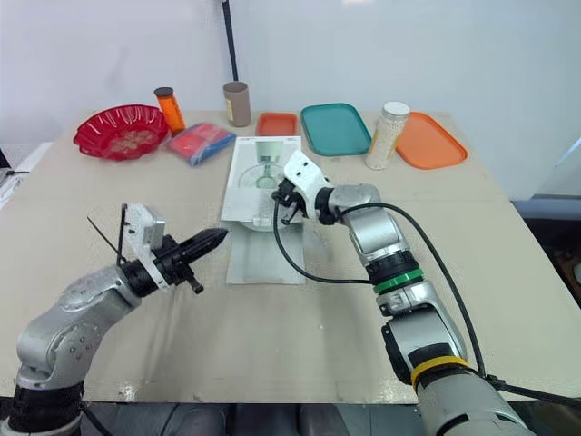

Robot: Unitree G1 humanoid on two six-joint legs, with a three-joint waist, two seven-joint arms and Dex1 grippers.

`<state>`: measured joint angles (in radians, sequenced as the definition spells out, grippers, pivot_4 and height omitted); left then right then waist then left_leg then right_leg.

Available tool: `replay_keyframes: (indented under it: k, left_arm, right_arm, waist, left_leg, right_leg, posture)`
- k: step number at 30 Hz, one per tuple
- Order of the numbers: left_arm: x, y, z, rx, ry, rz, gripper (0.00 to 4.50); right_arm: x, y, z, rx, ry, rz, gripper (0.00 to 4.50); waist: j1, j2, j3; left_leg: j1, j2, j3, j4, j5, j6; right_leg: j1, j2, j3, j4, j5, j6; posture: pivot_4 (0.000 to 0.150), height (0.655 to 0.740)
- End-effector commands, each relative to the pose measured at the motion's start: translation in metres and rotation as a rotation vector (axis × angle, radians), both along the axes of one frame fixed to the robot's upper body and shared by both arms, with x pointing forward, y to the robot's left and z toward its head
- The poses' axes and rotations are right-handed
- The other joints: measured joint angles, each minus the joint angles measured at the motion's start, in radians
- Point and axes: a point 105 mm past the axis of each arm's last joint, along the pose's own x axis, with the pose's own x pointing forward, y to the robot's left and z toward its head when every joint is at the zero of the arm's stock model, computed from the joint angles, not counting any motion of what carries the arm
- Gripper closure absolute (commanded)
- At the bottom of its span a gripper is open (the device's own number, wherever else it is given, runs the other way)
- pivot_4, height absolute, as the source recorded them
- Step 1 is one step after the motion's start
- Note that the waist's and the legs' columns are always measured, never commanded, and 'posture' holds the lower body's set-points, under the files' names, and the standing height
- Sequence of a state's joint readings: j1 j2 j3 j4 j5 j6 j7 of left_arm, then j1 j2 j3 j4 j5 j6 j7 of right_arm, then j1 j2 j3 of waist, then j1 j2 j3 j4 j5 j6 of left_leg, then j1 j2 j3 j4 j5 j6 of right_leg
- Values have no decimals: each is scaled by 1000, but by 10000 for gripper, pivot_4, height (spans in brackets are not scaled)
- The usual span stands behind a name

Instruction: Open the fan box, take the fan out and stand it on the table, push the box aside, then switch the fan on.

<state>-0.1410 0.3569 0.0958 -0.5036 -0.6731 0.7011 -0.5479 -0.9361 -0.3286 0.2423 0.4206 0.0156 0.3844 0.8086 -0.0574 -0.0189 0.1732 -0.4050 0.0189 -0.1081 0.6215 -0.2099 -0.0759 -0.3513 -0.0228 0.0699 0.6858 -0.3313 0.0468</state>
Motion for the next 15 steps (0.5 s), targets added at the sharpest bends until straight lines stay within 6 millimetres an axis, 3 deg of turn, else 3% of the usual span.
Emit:
replay_keyframes:
  k: [1,6,10,15]
  left_arm:
    - [-14,-12,1,-102,49,-40,45000]
    - [-11,-7,-17,-277,201,5,45000]
    - [-6,-8,-33,-303,256,48,45000]
    - [8,-3,-30,-400,274,74,45000]
  right_arm:
    - [2,5,0,-22,-11,24,44461]
    - [4,5,0,-27,-25,30,44461]
    - [8,1,3,-26,-38,18,44461]
    - [14,-13,11,-25,-59,-24,44461]
  waist:
    - [0,0,0]
    - [0,0,0]
    - [0,0,0]
    - [7,0,0]
  left_leg:
    - [0,0,0,0,0,0]
    - [0,1,0,0,0,0]
    - [0,1,1,0,0,0]
    - [0,0,1,0,0,0]
  right_leg:
    - [0,0,0,0,0,0]
    - [0,1,0,0,0,-1]
    - [0,1,0,0,1,-1]
    - [0,0,0,0,1,-1]
  posture:
    - [1500,7400]
    - [1500,7400]
    - [1500,7400]
    - [1500,7400]
